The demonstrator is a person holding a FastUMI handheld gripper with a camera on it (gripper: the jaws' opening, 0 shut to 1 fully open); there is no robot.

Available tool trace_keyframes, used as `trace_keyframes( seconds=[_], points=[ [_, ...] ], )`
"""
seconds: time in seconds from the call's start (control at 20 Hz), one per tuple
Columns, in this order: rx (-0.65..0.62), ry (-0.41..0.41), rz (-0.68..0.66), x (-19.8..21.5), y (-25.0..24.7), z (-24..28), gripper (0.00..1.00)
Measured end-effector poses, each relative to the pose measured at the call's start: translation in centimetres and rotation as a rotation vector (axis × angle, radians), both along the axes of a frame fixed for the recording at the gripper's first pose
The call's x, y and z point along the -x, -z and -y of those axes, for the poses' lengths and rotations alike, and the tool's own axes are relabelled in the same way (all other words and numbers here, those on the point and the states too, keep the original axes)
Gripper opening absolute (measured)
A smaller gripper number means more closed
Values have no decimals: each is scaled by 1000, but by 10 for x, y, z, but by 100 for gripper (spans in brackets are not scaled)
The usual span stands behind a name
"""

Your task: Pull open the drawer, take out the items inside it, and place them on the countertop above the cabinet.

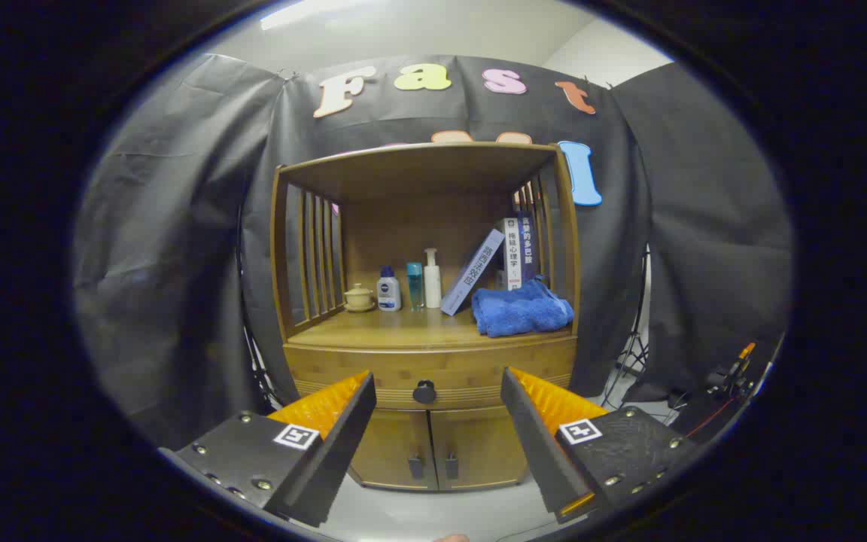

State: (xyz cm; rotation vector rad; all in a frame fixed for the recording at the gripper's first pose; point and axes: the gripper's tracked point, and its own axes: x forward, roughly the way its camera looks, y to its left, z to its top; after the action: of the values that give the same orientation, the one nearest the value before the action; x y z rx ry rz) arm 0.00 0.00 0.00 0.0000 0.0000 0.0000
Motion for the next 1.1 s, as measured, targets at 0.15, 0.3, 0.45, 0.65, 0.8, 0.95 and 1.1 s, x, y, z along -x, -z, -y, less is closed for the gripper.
trace_keyframes(
  seconds=[0.15, 0.3, 0.45, 0.65, 0.8, 0.95, 1.1],
  points=[
    [-12, -2, -16, 0, 3, -1, 100],
    [6, 2, -6, 1, -3, 3, 100],
    [-8, 5, 0, 1, -5, 6, 100],
    [-11, -1, -15, -2, 3, 4, 100],
    [-1, -5, -24, -6, 9, 1, 100],
    [8, -17, -13, -16, 15, -4, 100],
    [34, -44, -6, -41, 29, -12, 100]
  ],
)
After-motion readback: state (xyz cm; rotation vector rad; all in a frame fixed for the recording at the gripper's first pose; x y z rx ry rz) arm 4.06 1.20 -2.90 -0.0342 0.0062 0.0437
